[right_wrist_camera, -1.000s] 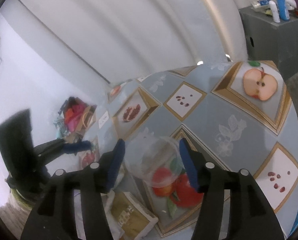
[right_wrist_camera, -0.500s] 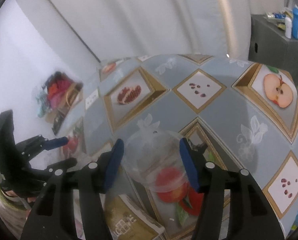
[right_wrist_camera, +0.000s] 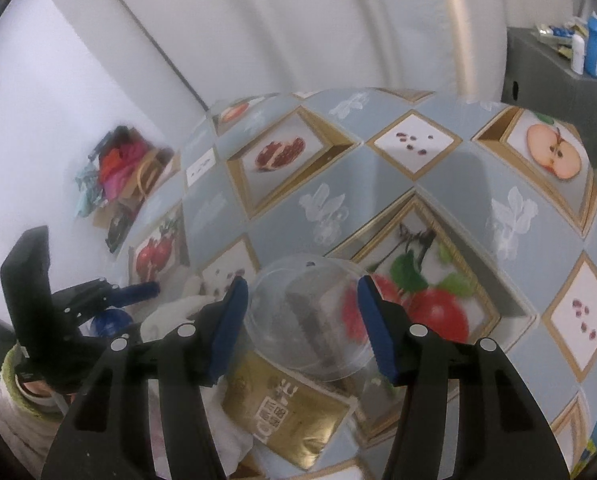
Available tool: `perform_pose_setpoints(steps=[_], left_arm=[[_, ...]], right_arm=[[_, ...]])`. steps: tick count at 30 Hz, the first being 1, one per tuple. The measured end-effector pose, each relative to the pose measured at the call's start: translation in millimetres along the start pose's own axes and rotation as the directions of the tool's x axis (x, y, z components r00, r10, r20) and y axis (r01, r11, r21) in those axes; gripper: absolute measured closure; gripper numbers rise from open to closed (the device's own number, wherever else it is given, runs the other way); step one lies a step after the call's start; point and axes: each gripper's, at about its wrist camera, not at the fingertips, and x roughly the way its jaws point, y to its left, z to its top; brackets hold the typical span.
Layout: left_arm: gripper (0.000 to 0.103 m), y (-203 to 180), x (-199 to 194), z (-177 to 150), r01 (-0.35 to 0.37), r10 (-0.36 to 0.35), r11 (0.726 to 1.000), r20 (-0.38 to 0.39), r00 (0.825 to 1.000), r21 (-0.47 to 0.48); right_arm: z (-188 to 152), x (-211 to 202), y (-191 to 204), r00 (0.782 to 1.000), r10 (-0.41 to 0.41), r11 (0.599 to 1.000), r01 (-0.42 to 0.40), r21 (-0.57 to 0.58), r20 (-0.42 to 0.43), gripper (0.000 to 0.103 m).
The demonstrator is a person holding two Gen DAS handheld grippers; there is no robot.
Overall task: Collect trash
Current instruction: 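Move the left gripper to the white glove while the right gripper holds the cup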
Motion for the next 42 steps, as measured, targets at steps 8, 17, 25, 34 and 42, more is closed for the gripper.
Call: perform_pose_setpoints(steps=[8,17,25,34,42], left_arm=[[0.054,-8.7,-12.1,-28.7,0.048,-0.046,0.997,0.041,0.998,-0.059],[0.054,-26.5,-33.8,-67.4,0.070,-0.061,0.994,0.090,0.994,-0.090],[0.054,-46.8,-50.3,-99.5,0.089,-0.076,0.990,0.117,0.990,-0.110],[0.054,-39.7,-92.4,-106.4,0.135,-0.099,0.983,0.267,0.959,-0.122],[0.054,-44.5,-163.4,-158.0,0.164,-0.115,0.982,0.392,0.913,-0.095]], right_arm=[[-34.1,-15.0,12.6,1.000,-0.009,1.000,0.009,-0.002,0.005,0.050],[-87.1,-45.9,21.5,0.998,-0.050,0.998,0.049,0.037,0.034,0.050],[-131.2,-70.0,26.7,0.991,-0.109,0.989,0.100,0.110,0.076,0.050],[-141.7,-108.9,22.9,0.975,-0.122,0.985,0.096,0.141,0.188,0.048],[-171.3,-153.9,34.9,0.951,-0.072,0.997,0.060,0.050,0.302,0.046]])
